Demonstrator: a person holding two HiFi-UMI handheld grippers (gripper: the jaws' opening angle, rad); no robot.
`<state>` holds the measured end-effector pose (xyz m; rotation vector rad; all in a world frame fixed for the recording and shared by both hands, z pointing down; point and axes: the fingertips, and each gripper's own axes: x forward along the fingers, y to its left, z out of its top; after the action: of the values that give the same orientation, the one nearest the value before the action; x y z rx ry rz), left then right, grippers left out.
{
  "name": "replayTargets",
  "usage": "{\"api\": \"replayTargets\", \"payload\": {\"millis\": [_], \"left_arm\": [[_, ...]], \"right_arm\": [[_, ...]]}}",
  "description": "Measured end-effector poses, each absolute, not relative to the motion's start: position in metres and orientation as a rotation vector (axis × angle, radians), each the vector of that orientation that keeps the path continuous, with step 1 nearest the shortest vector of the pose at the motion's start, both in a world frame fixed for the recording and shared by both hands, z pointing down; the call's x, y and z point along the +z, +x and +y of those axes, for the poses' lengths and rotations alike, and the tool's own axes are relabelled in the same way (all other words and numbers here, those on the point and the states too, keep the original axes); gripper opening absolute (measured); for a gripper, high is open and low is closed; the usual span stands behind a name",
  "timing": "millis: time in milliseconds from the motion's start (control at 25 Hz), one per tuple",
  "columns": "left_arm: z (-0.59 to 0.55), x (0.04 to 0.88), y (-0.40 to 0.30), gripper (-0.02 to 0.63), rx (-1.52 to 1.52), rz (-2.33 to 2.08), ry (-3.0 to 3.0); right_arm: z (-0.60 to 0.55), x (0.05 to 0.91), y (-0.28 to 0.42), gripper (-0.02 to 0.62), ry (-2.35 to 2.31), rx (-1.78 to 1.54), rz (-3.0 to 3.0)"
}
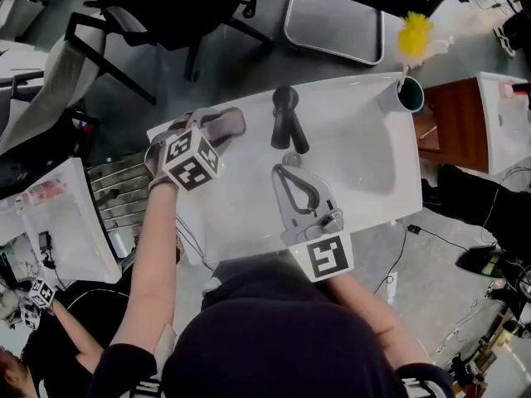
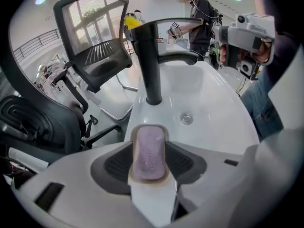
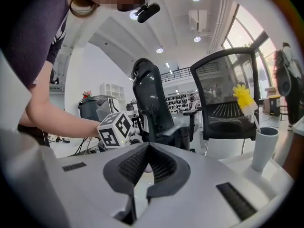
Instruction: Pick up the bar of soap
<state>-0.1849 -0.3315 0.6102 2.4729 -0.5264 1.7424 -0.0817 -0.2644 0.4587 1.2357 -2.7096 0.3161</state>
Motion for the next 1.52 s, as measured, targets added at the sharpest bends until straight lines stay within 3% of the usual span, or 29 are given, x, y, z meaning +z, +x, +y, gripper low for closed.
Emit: {"api": "replayTargets", "payload": {"millis": [880, 1520], "left_arm": [[-0.332, 0.634, -0.182, 0.192, 1.867, -0.332, 2.286], [-0.336, 0.640, -0.186, 0.183, 1.837, -0.432, 2.217]], "right_arm": [[-0.269, 0.463, -0.068, 0.015, 1.306, 0.348, -2.687], [-0.270, 0.462, -0.063, 0.015, 1.328, 0.351, -2.687]]}}
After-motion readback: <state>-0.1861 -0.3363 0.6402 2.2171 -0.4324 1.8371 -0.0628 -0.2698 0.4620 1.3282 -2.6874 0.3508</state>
